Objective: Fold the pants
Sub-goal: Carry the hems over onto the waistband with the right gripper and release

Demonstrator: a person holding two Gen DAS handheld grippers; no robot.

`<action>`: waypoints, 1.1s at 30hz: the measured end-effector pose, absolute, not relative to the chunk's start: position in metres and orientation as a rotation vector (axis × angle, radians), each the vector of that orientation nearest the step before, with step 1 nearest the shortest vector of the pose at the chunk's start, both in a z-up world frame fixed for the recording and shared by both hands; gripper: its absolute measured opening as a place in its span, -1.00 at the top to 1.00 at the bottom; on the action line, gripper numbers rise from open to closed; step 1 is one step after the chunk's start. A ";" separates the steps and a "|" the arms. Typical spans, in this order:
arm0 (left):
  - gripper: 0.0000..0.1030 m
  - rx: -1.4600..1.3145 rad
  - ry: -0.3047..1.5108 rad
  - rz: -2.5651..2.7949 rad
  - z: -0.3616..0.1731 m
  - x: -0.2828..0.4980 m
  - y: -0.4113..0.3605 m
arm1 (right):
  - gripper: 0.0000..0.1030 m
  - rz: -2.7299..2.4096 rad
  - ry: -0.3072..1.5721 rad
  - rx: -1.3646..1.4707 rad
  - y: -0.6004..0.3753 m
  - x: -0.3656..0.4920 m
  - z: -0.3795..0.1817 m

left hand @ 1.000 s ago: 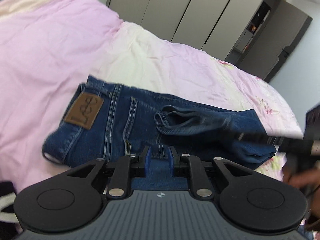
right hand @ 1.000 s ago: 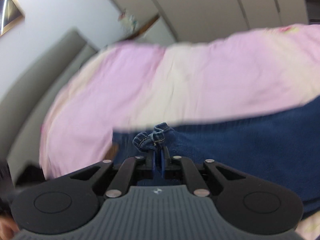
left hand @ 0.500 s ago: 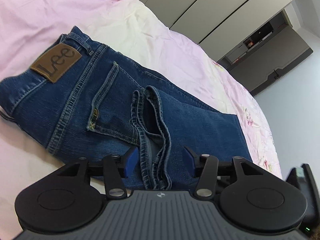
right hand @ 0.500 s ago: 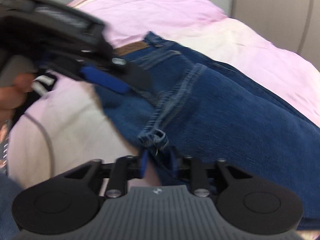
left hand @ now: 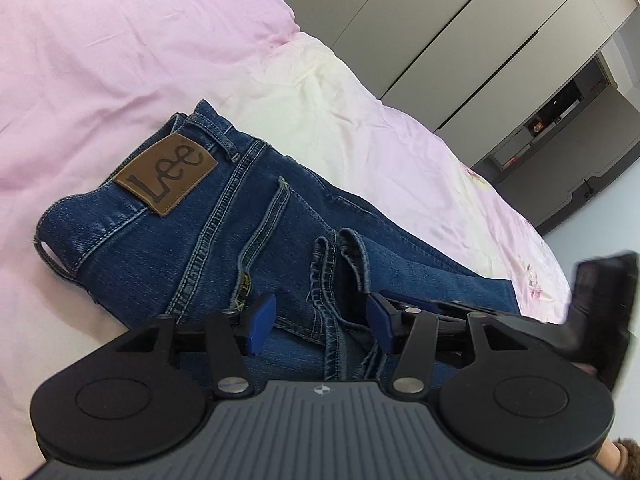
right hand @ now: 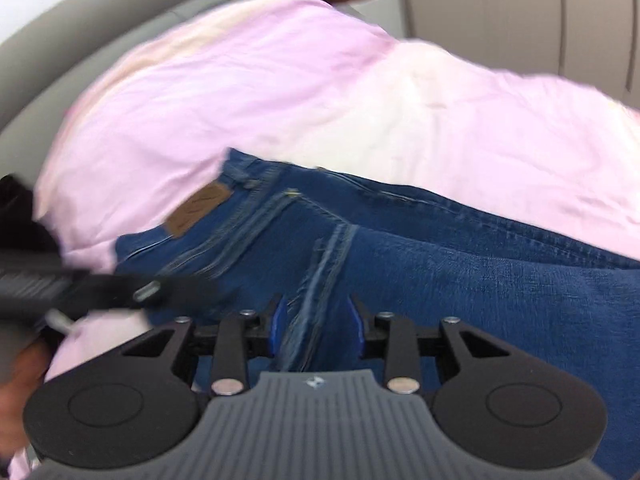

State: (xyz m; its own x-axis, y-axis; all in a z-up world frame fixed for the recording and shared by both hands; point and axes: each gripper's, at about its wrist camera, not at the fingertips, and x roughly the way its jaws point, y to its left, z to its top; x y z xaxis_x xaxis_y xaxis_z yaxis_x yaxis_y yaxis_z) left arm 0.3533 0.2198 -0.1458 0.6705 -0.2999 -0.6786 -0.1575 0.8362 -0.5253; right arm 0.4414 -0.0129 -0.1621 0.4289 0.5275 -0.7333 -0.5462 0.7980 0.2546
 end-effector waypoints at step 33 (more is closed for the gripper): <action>-0.45 -0.698 0.966 -0.217 -0.194 0.373 0.191 | 0.38 0.557 0.908 0.084 -0.125 0.430 -0.156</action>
